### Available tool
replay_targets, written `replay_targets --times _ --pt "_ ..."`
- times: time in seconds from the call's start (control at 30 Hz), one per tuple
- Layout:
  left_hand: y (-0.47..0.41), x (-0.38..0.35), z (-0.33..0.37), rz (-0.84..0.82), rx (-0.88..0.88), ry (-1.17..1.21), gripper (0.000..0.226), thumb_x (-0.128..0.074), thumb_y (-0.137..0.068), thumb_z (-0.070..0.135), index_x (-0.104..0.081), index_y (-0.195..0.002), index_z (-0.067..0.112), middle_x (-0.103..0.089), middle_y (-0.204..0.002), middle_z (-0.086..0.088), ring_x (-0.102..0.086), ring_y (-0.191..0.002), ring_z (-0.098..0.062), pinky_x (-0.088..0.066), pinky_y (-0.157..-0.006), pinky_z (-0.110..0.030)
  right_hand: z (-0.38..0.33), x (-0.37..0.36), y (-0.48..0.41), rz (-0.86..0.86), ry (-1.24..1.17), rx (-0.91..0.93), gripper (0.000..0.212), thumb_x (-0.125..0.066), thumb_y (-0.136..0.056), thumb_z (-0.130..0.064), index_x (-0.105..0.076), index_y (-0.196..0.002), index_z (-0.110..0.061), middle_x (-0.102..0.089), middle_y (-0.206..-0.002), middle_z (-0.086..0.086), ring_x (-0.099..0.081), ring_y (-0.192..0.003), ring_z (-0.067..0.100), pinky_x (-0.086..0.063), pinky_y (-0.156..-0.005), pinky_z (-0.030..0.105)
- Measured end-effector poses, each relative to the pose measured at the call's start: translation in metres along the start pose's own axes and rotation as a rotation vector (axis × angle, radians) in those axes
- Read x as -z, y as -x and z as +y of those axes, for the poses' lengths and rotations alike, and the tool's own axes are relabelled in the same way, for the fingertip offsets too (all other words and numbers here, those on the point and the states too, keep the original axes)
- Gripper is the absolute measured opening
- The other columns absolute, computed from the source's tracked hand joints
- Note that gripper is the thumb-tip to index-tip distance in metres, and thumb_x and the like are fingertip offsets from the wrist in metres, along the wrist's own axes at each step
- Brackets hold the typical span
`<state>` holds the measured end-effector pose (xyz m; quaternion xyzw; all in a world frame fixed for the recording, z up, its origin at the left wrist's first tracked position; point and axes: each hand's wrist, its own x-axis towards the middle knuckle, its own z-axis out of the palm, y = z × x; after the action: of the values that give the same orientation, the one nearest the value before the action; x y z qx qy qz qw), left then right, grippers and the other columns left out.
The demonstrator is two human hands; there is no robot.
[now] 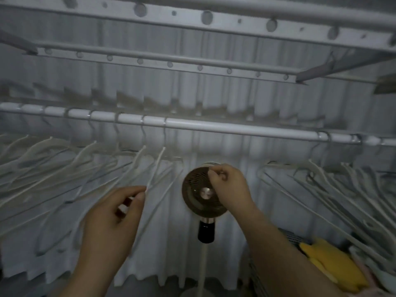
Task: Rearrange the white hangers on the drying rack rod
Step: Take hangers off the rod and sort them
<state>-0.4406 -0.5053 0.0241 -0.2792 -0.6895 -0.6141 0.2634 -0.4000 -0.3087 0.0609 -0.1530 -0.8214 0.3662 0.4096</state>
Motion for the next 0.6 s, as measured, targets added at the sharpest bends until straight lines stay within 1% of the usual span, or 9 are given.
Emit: replay_targets --times 0.03,0.07,0.13,0.2,0.3,0.4,0.5,0.57,0.6 --pt "0.005 -0.016 0.009 -0.018 0.001 0.02 0.042 -0.059 -0.083 0.006 -0.055 -0.068 0.045 -0.06 -0.072 0.016 -0.053 -0.069 0.018 -0.035 -0.057 0.005 0.008 0.023 -0.003 0.017 0.005 0.004 0.016 -0.054 -0.088 -0.018 -0.066 -0.094 -0.01 -0.058 -0.073 -0.003 -0.058 -0.069 0.013 -0.042 -0.066 0.02" --pt "0.011 -0.032 0.017 -0.042 0.002 0.034 0.041 -0.059 -0.083 0.007 -0.055 -0.068 0.045 -0.06 -0.072 0.015 -0.053 -0.068 0.017 -0.035 -0.057 0.005 0.017 0.048 -0.005 0.035 0.0 0.008 0.012 -0.054 -0.087 -0.017 -0.066 -0.089 -0.013 -0.057 -0.066 -0.004 -0.056 -0.06 0.008 -0.044 -0.061 0.022" --pt "0.022 -0.066 0.034 -0.094 0.011 0.066 0.039 -0.059 -0.083 0.01 -0.056 -0.067 0.045 -0.061 -0.072 0.014 -0.055 -0.066 0.013 -0.037 -0.057 0.003 0.035 0.101 -0.011 0.092 0.01 0.021 0.01 -0.054 -0.086 -0.013 -0.06 -0.08 -0.019 -0.054 -0.054 -0.007 -0.052 -0.042 -0.002 -0.042 -0.053 0.018" --pt "0.033 -0.1 0.052 -0.147 0.034 0.136 0.038 -0.058 -0.083 0.01 -0.057 -0.067 0.044 -0.064 -0.075 0.014 -0.059 -0.068 0.003 -0.041 -0.06 -0.003 0.054 0.153 -0.017 0.172 0.004 0.031 0.012 -0.053 -0.086 -0.007 -0.059 -0.081 -0.017 -0.053 -0.053 -0.006 -0.05 -0.038 -0.006 -0.041 -0.054 0.018" --pt "0.053 -0.151 0.076 -0.247 0.064 0.194 0.035 -0.057 -0.084 0.009 -0.059 -0.068 0.039 -0.064 -0.077 0.015 -0.058 -0.074 -0.004 -0.042 -0.061 -0.002 0.081 0.215 -0.021 0.251 0.007 0.016 0.015 -0.051 -0.085 -0.001 -0.064 -0.089 -0.007 -0.056 -0.063 -0.001 -0.052 -0.044 -0.007 -0.039 -0.049 0.004" --pt "0.076 -0.202 0.095 -0.349 0.177 0.29 0.029 -0.055 -0.086 0.006 -0.063 -0.071 0.029 -0.062 -0.073 0.009 -0.059 -0.066 -0.001 -0.046 -0.057 -0.012 0.107 0.251 -0.024 0.264 0.062 -0.035 0.017 -0.053 -0.085 -0.004 -0.067 -0.094 -0.006 -0.059 -0.082 -0.001 -0.052 -0.066 0.001 -0.037 -0.053 -0.002" --pt "0.096 -0.249 0.112 -0.443 0.304 0.406 0.014 -0.051 -0.088 0.003 -0.063 -0.092 0.01 -0.06 -0.073 0.005 -0.058 -0.051 0.008 -0.043 -0.046 -0.005 0.127 0.264 -0.027 0.165 0.04 -0.124 0.021 -0.052 -0.086 -0.003 -0.066 -0.101 0.0 -0.059 -0.094 0.002 -0.053 -0.087 0.011 -0.04 -0.061 0.013" --pt "0.105 -0.276 0.124 -0.489 0.407 0.457 0.018 -0.054 -0.088 0.013 -0.055 -0.106 0.012 -0.059 -0.079 0.005 -0.061 -0.055 0.001 -0.047 -0.051 -0.015 0.135 0.267 -0.028 0.067 0.015 -0.203 0.022 -0.052 -0.087 -0.005 -0.063 -0.105 0.001 -0.058 -0.093 0.006 -0.054 -0.077 0.014 -0.039 -0.061 0.017" --pt "0.109 -0.288 0.13 -0.513 0.44 0.453 0.027 -0.056 -0.087 0.021 -0.051 -0.113 0.014 -0.058 -0.084 0.006 -0.062 -0.064 -0.005 -0.047 -0.057 -0.021 0.137 0.268 -0.029 0.026 -0.007 -0.245 0.023 -0.052 -0.087 -0.007 -0.061 -0.107 0.0 -0.058 -0.092 0.007 -0.053 -0.068 0.013 -0.039 -0.059 0.018"
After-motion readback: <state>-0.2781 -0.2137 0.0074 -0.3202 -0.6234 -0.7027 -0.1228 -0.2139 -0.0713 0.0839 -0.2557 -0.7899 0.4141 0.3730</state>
